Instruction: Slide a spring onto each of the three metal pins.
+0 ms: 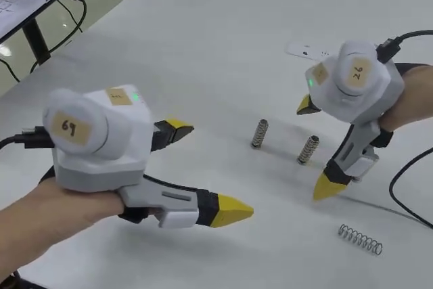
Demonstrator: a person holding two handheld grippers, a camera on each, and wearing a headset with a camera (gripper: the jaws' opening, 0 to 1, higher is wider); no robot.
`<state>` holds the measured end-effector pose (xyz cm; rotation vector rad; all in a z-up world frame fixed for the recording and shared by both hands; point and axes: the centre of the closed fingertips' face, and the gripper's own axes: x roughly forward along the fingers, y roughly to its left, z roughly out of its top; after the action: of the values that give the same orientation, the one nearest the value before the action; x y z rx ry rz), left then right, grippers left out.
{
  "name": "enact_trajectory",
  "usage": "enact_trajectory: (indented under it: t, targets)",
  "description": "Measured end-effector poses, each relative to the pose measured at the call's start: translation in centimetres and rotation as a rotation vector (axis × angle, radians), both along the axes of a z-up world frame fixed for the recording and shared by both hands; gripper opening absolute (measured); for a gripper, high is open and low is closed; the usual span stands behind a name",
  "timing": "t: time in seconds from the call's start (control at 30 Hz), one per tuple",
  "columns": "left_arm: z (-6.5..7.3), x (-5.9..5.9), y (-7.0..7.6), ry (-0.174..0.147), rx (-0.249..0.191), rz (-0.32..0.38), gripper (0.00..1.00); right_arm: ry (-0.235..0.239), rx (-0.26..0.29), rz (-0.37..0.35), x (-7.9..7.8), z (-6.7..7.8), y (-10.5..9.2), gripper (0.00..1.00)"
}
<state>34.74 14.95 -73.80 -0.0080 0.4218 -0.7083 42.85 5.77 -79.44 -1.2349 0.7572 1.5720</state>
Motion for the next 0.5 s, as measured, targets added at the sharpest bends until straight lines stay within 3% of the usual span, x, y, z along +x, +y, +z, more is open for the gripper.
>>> enact_trajectory:
  t: [0.27, 0.5]
  targets:
    - [0.3, -0.1, -0.3, -0.006, 0.002, -0.014, 0.89, 0.011, 0.055, -0.035, -0.3, 0.3, -0.3, 1.00]
    - [0.6, 0.2, -0.8, -0.014, 0.005, -0.032, 0.90, 0.032, 0.141, -0.084, -0.8, 1.2, 0.2, 1.00]
